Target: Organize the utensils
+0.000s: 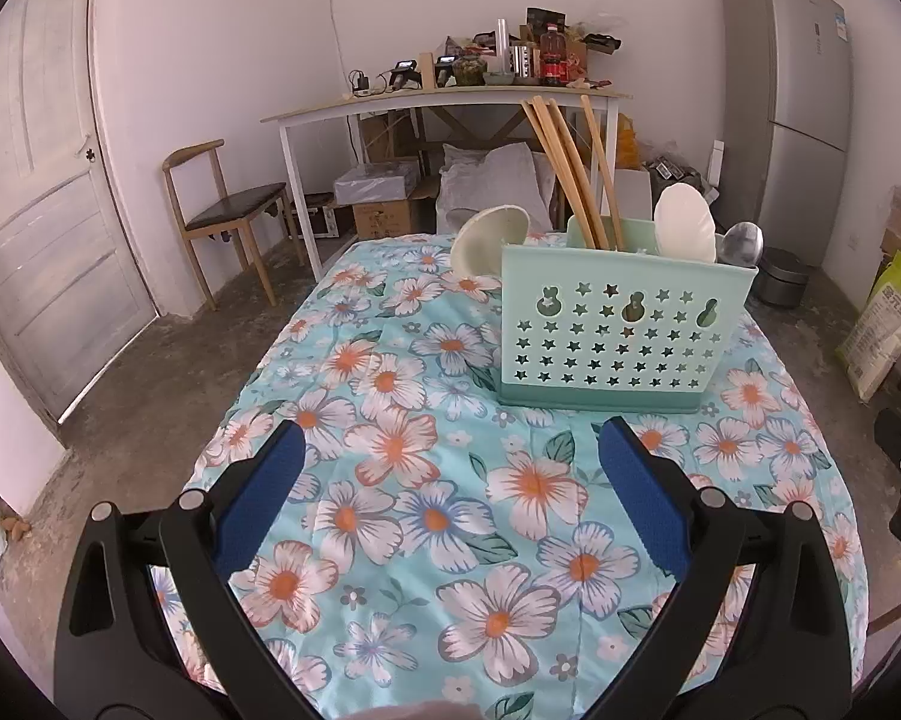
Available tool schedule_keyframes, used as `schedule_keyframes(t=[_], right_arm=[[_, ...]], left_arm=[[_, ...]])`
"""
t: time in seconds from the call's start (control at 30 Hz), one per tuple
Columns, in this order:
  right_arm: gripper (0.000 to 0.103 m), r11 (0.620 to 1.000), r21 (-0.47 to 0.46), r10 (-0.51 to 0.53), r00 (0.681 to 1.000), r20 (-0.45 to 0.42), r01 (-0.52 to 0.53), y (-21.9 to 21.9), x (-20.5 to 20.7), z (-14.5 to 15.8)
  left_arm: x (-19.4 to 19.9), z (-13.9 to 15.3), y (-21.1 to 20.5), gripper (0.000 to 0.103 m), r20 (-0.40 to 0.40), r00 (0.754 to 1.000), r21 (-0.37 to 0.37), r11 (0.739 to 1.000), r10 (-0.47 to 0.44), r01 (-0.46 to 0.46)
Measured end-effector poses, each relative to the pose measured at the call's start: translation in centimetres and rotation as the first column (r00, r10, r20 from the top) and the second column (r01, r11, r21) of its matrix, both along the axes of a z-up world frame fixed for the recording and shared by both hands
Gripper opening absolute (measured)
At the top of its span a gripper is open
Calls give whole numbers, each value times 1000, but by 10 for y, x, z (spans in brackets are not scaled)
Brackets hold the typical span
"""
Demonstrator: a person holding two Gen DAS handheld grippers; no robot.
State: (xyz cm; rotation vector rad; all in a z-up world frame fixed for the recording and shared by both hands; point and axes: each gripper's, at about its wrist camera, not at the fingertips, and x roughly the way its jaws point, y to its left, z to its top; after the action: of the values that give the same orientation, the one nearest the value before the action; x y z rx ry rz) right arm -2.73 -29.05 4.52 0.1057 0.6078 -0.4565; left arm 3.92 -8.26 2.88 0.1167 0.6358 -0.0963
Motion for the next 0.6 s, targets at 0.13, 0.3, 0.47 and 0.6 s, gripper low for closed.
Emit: schedule_keyframes(t=[0.13,0.3,0.47,0.6], right_arm=[[96,1000,3,1,1000,-2,-1,0,0,0],[96,1000,1,3,1000,0,-3,0,0,0],[97,1000,3,2,1000,-1,-2,1,0,0],[96,1000,1,4,1000,-3,-4,1,0,0]], left_arm=[[0,0,-1,95,-2,1000,1,1000,-2,2],[1,-1,-1,95,0,1000,0,1000,0,0],[1,-2,1,95,-3,1000,-2,1000,0,0],[2,-3,1,95,-6,1000,-3,1000,1,-1]])
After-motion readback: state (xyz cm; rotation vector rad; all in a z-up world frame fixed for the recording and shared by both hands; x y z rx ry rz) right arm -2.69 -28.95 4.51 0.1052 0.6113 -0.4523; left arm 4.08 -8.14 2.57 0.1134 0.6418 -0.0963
